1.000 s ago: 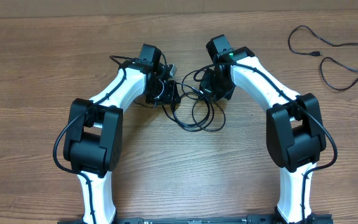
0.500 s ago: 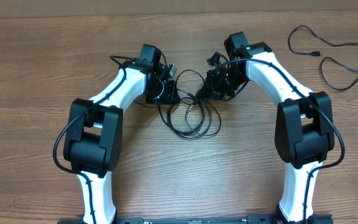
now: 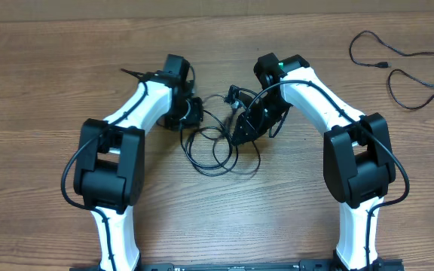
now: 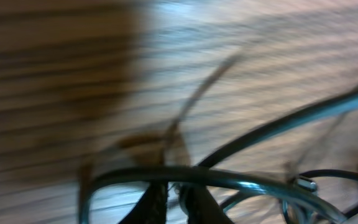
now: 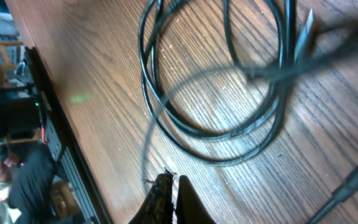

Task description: Untangle cables

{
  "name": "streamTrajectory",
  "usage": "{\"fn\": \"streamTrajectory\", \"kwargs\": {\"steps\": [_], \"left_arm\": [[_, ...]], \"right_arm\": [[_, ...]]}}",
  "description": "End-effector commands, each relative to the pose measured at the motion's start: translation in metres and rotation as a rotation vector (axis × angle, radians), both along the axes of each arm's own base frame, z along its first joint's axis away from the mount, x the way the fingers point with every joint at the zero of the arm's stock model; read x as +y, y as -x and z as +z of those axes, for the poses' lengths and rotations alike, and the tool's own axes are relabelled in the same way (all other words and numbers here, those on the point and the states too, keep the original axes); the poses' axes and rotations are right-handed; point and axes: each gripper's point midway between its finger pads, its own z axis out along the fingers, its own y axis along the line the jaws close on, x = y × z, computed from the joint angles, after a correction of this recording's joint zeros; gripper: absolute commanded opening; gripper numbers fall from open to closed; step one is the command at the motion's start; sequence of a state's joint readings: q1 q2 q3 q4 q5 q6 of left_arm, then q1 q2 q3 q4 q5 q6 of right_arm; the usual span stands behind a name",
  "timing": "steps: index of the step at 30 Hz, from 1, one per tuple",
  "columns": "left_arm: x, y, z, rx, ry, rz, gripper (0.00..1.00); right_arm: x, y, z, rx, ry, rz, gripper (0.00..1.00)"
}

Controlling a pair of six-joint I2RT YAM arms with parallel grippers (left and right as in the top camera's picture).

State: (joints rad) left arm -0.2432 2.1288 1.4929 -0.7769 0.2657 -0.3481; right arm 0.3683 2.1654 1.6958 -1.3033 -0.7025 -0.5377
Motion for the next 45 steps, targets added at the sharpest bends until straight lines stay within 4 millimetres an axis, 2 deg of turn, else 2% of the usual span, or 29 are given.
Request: {"fn": "streamTrajectory", "kwargs": {"steps": [1,3,5,7,9,10,13,16,18,22,24,25,30,33,38,39,40,42,43,45], "left_arm": [[0.042,-0.008,0.004,0.009,-0.064,0.152,0.12],[0.046,-0.008,0.005,0.022,-0.03,0.17,0.12],[0.047,-0.008,0.007,0.032,0.026,0.167,0.12],[0.047,-0.009,0.008,0.031,0.043,0.159,0.11],[0.044,-0.009,0.009,0.033,0.059,0.155,0.12],[0.04,-0.009,0.01,0.031,0.076,0.143,0.12],[0.04,-0.009,0.01,0.029,0.077,0.14,0.13],[0.04,-0.009,0.01,0.028,0.074,0.14,0.14],[0.04,-0.009,0.01,0.028,0.074,0.14,0.15],[0.04,-0.009,0.01,0.028,0.075,0.14,0.16],[0.04,-0.009,0.01,0.028,0.075,0.14,0.16],[0.04,-0.009,0.01,0.028,0.075,0.14,0.16],[0.04,-0.009,0.01,0.028,0.075,0.14,0.16],[0.04,-0.009,0.01,0.028,0.075,0.14,0.16],[0.04,-0.009,0.01,0.028,0.075,0.141,0.16],[0.04,-0.009,0.01,0.028,0.075,0.141,0.16],[0.04,-0.009,0.01,0.028,0.075,0.141,0.16],[0.04,-0.009,0.01,0.028,0.075,0.141,0.16],[0.04,-0.009,0.01,0.028,0.075,0.141,0.16],[0.04,-0.009,0.01,0.028,0.075,0.141,0.15]], "right_arm": [[-0.002,-0.007,0.007,-0.065,0.001,0.028,0.04],[0.0,-0.012,0.007,-0.048,0.015,-0.025,0.04],[0.011,-0.027,0.006,0.004,0.047,-0.194,0.12],[0.029,-0.03,0.006,-0.002,0.041,-0.223,0.27],[0.043,-0.031,0.006,-0.025,0.031,-0.222,0.27],[0.052,-0.038,0.003,-0.043,0.064,-0.281,0.27],[0.058,-0.059,-0.01,-0.118,0.212,-0.478,0.3],[0.055,-0.069,-0.02,-0.194,0.385,-0.707,0.31],[0.051,-0.072,-0.023,-0.259,0.462,-0.802,0.3],[0.052,-0.075,-0.023,-0.274,0.465,-0.84,0.29],[0.052,-0.074,-0.025,-0.251,0.466,-0.88,0.2],[0.053,-0.073,-0.026,-0.242,0.463,-0.884,0.19],[0.064,-0.065,-0.027,-0.185,0.424,-0.856,0.19],[0.062,-0.062,-0.03,-0.176,0.435,-0.865,0.19],[0.059,-0.058,-0.047,-0.156,0.441,-0.898,0.2],[0.06,-0.059,-0.046,-0.158,0.435,-0.899,0.24],[0.06,-0.06,-0.046,-0.16,0.431,-0.9,0.24],[0.058,-0.062,-0.046,-0.159,0.432,-0.905,0.15],[0.055,-0.062,-0.046,-0.154,0.438,-0.91,0.04],[0.047,-0.063,-0.048,-0.143,0.455,-0.92,0.04]]}}
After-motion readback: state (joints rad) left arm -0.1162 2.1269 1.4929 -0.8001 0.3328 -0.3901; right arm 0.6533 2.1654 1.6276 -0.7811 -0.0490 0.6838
